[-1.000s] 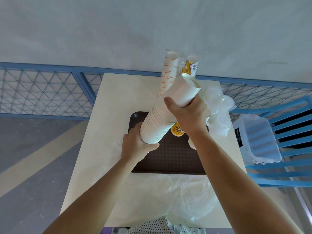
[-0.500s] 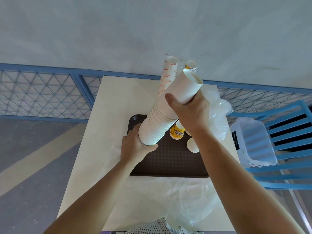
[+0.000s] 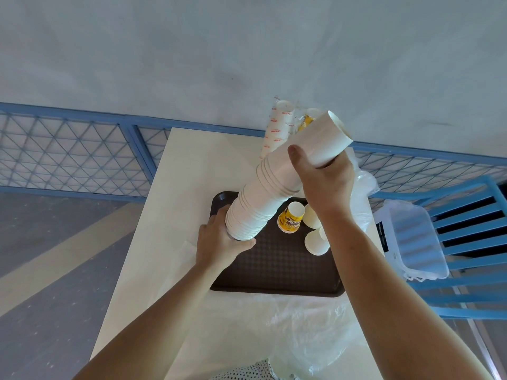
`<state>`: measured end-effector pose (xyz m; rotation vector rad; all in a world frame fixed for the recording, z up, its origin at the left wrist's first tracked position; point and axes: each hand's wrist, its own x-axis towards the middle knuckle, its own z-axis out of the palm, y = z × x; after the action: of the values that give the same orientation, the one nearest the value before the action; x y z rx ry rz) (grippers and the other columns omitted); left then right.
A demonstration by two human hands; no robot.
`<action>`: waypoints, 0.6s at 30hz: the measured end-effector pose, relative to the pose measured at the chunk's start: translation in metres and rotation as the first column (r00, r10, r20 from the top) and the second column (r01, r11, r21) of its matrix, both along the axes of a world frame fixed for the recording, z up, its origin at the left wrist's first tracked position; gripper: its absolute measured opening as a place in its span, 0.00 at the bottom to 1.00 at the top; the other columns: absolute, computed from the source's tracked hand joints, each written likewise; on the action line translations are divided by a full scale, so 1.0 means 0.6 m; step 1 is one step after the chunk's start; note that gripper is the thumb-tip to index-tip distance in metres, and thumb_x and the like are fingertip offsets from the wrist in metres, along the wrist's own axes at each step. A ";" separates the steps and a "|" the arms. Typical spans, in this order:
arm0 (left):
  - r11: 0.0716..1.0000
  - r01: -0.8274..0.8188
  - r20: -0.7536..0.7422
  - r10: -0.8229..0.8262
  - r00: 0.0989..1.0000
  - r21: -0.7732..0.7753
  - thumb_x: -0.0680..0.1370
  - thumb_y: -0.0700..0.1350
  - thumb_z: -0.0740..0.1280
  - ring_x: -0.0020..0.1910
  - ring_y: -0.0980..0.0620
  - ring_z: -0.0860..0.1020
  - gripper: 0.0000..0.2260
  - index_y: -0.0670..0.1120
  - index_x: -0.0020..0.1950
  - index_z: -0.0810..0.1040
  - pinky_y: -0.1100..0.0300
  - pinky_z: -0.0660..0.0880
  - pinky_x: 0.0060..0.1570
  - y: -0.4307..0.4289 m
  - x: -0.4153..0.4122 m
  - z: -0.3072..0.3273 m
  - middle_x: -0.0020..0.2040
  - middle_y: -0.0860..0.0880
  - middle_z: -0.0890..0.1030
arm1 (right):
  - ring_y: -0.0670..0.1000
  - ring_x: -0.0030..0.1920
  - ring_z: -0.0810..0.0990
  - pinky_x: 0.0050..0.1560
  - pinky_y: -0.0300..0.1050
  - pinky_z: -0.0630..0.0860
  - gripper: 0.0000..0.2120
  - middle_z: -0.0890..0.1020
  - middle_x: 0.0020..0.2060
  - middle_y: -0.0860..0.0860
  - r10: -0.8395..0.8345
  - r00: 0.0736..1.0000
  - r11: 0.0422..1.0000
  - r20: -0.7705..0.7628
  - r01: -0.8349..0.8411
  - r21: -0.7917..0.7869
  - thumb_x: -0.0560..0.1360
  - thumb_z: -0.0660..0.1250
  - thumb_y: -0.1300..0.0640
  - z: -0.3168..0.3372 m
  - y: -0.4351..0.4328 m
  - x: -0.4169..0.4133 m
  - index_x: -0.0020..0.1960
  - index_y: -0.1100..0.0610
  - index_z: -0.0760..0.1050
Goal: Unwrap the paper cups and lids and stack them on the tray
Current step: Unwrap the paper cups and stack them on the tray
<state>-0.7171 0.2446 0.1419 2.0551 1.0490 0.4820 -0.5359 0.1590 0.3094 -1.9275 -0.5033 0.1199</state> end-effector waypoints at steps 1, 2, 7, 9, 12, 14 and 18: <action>1.000 0.000 0.006 0.000 1.000 -0.001 0.61 0.59 0.79 0.54 0.53 0.80 0.40 0.58 0.71 0.71 0.45 0.78 0.57 0.000 0.000 0.002 0.58 0.59 0.82 | 0.35 0.42 0.80 0.40 0.34 0.76 0.18 0.82 0.40 0.42 -0.003 1.000 1.000 -0.003 0.003 0.014 0.68 0.80 0.40 0.005 -0.001 0.000 0.46 0.45 0.74; 1.000 -0.002 0.011 0.002 1.000 -0.007 0.61 0.59 0.79 0.53 0.53 0.80 0.39 0.58 0.71 0.71 0.45 0.78 0.56 0.000 0.000 0.002 0.57 0.59 0.83 | 0.34 0.41 0.80 0.38 0.33 0.75 0.18 0.82 0.40 0.41 -0.009 1.000 1.000 -0.010 0.009 0.027 0.68 0.80 0.40 0.010 -0.002 -0.001 0.45 0.45 0.74; 0.998 -0.021 0.018 0.022 1.000 -0.064 0.60 0.59 0.80 0.55 0.53 0.80 0.40 0.59 0.71 0.72 0.45 0.77 0.58 -0.006 -0.001 0.008 0.56 0.59 0.83 | 0.38 0.43 0.84 0.39 0.33 0.76 0.19 0.86 0.42 0.44 -0.040 0.994 0.987 -0.104 0.055 0.148 0.69 0.80 0.41 0.032 -0.010 0.010 0.52 0.51 0.81; 0.997 -0.019 0.017 0.020 1.000 -0.076 0.59 0.61 0.79 0.54 0.52 0.80 0.40 0.59 0.71 0.71 0.45 0.77 0.58 -0.012 -0.001 0.010 0.56 0.58 0.83 | 0.38 0.43 0.84 0.41 0.36 0.78 0.18 0.86 0.42 0.42 -0.066 0.984 0.977 -0.163 0.097 0.188 0.70 0.79 0.40 0.034 -0.016 0.018 0.51 0.50 0.81; 0.996 -0.007 0.015 0.008 1.000 -0.092 0.59 0.62 0.78 0.55 0.53 0.80 0.41 0.60 0.71 0.71 0.45 0.78 0.58 -0.021 0.001 0.013 0.57 0.59 0.83 | 0.40 0.43 0.85 0.45 0.42 0.82 0.18 0.87 0.40 0.42 -0.097 0.953 0.951 -0.288 0.174 0.256 0.70 0.79 0.40 0.028 -0.028 0.026 0.50 0.51 0.82; 0.995 0.003 0.018 -0.001 1.000 -0.102 0.59 0.62 0.78 0.56 0.54 0.80 0.41 0.61 0.71 0.71 0.46 0.78 0.58 -0.028 0.003 0.016 0.58 0.59 0.82 | 0.44 0.48 0.86 0.49 0.47 0.84 0.18 0.87 0.42 0.43 -0.084 0.914 0.925 -0.398 0.220 0.309 0.70 0.79 0.40 0.021 -0.035 0.031 0.51 0.52 0.82; 0.995 0.010 0.042 -0.006 0.999 -0.100 0.59 0.62 0.79 0.54 0.55 0.81 0.42 0.60 0.72 0.71 0.49 0.80 0.54 -0.040 0.008 0.021 0.58 0.59 0.83 | 0.54 0.55 0.86 0.49 0.52 0.85 0.21 0.86 0.53 0.53 0.036 0.745 0.840 -0.666 0.339 0.424 0.73 0.79 0.45 0.006 -0.051 0.047 0.58 0.56 0.79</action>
<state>-0.7126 0.2209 0.1548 1.9522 1.0199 0.4570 -0.5075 0.1282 0.3131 -1.2515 0.1159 0.4831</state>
